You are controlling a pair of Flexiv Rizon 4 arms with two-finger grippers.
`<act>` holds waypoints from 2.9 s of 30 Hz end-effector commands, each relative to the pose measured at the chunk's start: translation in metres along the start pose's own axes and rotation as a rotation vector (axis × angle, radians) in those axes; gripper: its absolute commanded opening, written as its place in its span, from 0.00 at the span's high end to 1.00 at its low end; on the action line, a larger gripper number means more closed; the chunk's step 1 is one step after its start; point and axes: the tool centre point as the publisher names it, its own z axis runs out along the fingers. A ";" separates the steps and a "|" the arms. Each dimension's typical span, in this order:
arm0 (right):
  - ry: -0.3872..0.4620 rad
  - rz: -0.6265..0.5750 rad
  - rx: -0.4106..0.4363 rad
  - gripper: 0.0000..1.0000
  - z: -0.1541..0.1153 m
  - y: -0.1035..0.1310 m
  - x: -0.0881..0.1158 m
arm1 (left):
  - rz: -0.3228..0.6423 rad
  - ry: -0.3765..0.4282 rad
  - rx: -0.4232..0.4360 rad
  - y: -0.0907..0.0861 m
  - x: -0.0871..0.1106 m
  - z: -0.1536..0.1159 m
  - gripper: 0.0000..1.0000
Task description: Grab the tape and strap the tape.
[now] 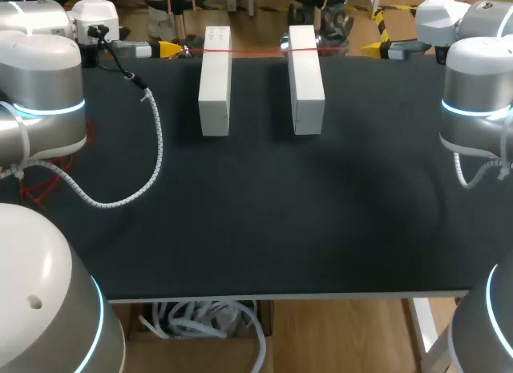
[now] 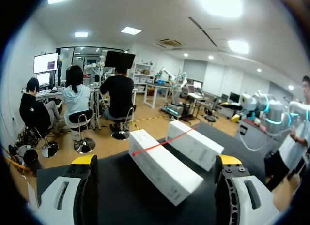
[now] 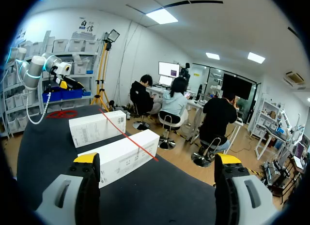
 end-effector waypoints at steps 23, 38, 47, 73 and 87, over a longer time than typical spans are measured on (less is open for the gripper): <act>0.001 0.000 0.002 0.00 -0.001 0.000 0.000 | 0.258 0.265 -0.033 0.008 -0.017 0.012 0.00; 0.001 0.000 0.002 0.00 -0.001 0.000 0.000 | 0.460 0.427 -0.047 0.010 -0.019 0.034 0.00; 0.001 0.000 0.002 0.00 -0.001 0.000 0.000 | 0.576 0.465 -0.023 0.017 -0.033 0.043 0.00; 0.001 0.000 0.002 0.00 -0.001 0.000 0.000 | 0.528 0.690 0.090 0.039 -0.071 0.110 0.47; 0.001 0.000 0.002 0.00 -0.001 0.000 0.000 | 0.525 0.769 0.127 0.044 -0.073 0.133 0.64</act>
